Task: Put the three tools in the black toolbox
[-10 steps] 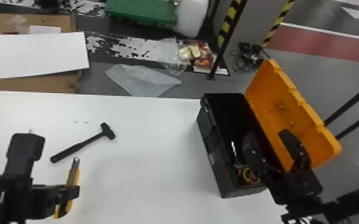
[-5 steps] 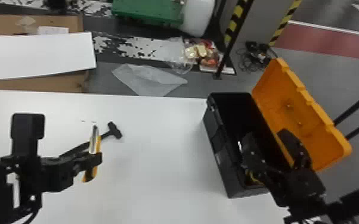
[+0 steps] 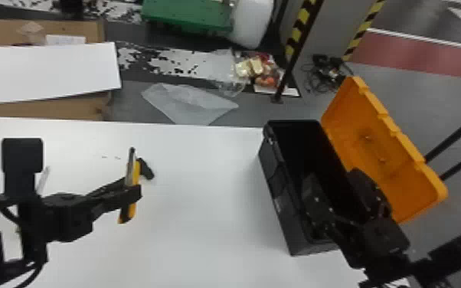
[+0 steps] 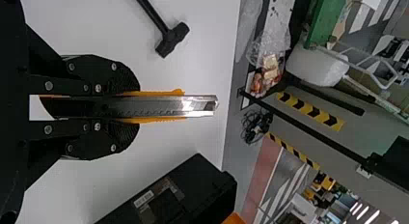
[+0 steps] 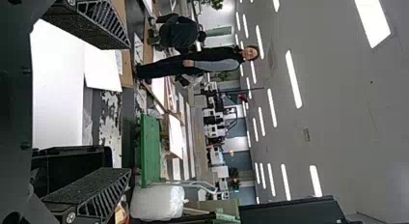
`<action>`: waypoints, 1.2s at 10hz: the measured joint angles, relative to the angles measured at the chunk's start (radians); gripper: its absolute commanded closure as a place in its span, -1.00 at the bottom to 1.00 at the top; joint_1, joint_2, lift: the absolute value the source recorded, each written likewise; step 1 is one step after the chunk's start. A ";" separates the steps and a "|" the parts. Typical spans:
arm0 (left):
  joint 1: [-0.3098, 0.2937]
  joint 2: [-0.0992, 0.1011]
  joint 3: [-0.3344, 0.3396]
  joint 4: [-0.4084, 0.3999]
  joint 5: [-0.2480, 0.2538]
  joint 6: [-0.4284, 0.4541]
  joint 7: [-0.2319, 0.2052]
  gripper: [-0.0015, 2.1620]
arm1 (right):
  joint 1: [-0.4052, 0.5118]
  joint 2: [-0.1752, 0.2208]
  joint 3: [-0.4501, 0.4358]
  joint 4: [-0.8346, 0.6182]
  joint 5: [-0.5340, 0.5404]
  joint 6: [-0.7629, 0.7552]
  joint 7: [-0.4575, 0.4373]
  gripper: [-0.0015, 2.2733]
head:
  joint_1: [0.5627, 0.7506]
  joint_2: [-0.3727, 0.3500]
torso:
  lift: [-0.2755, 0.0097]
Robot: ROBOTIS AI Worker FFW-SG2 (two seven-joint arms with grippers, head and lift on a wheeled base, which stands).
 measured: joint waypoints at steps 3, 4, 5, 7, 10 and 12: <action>-0.011 -0.001 0.030 -0.003 0.022 0.005 -0.143 -0.07 | -0.009 0.027 -0.010 -0.007 -0.020 0.068 0.038 -0.92 | 0.41 -0.72 | 0.54; -0.022 -0.003 0.032 0.009 0.023 0.000 -0.177 -0.07 | -0.010 0.037 -0.014 -0.016 -0.024 0.101 0.055 -0.92 | 0.41 -0.72 | 0.54; -0.030 -0.005 0.034 0.020 0.025 -0.004 -0.201 -0.07 | -0.010 0.045 -0.020 -0.029 -0.026 0.133 0.068 -0.92 | 0.41 -0.72 | 0.54; -0.039 -0.003 0.035 0.027 0.049 0.001 -0.242 -0.07 | -0.014 0.056 -0.040 -0.045 -0.034 0.211 0.111 -0.92 | 0.41 -0.73 | 0.54; -0.041 0.003 0.028 0.022 0.090 0.025 -0.287 -0.07 | -0.057 0.058 -0.115 -0.061 -0.093 0.407 0.173 -0.92 | 0.41 -0.83 | 0.54; -0.066 0.000 0.021 0.042 0.091 0.094 -0.358 -0.07 | -0.080 0.058 -0.132 -0.062 -0.097 0.446 0.193 -0.92 | 0.41 -0.89 | 0.54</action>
